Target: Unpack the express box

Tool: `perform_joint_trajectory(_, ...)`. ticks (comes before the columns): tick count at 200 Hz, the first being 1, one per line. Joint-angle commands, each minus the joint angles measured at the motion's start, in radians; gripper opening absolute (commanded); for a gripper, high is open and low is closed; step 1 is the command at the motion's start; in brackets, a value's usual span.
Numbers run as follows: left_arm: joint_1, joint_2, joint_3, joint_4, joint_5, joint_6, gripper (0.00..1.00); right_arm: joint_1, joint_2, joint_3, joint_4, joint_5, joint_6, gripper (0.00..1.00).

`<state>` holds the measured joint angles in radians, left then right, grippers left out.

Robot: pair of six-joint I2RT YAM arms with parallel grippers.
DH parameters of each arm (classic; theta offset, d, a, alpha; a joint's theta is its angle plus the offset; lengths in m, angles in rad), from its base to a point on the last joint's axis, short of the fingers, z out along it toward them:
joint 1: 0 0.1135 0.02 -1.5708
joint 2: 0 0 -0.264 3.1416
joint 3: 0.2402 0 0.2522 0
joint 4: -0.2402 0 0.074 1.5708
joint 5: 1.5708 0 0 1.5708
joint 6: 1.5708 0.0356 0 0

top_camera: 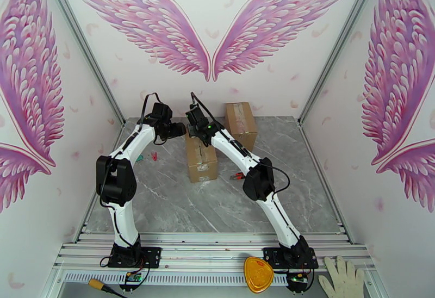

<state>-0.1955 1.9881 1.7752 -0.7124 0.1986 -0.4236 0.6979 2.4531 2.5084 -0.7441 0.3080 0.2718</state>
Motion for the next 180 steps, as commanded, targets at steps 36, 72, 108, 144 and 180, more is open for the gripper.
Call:
perform_joint_trajectory(36,-0.002,0.007,-0.024,0.020,0.031,-0.005,0.74,-0.010,-0.175,-0.068,0.077,-0.147,0.047,0.00)
perform_joint_trajectory(72,-0.005,0.002,-0.033,0.020,0.036,-0.003,0.73,-0.019,-0.215,-0.110,0.092,-0.191,0.073,0.00)
perform_joint_trajectory(108,-0.007,-0.044,-0.058,0.027,0.033,0.007,0.74,-0.033,-0.213,-0.127,0.108,-0.288,0.091,0.00)
perform_joint_trajectory(144,-0.009,-0.141,-0.092,0.025,-0.013,0.014,0.79,-0.039,-0.210,-0.128,0.125,-0.392,0.081,0.33)
perform_joint_trajectory(180,-0.013,-0.215,-0.111,0.027,-0.039,0.017,0.82,-0.041,-0.233,-0.135,0.123,-0.450,0.035,0.80)
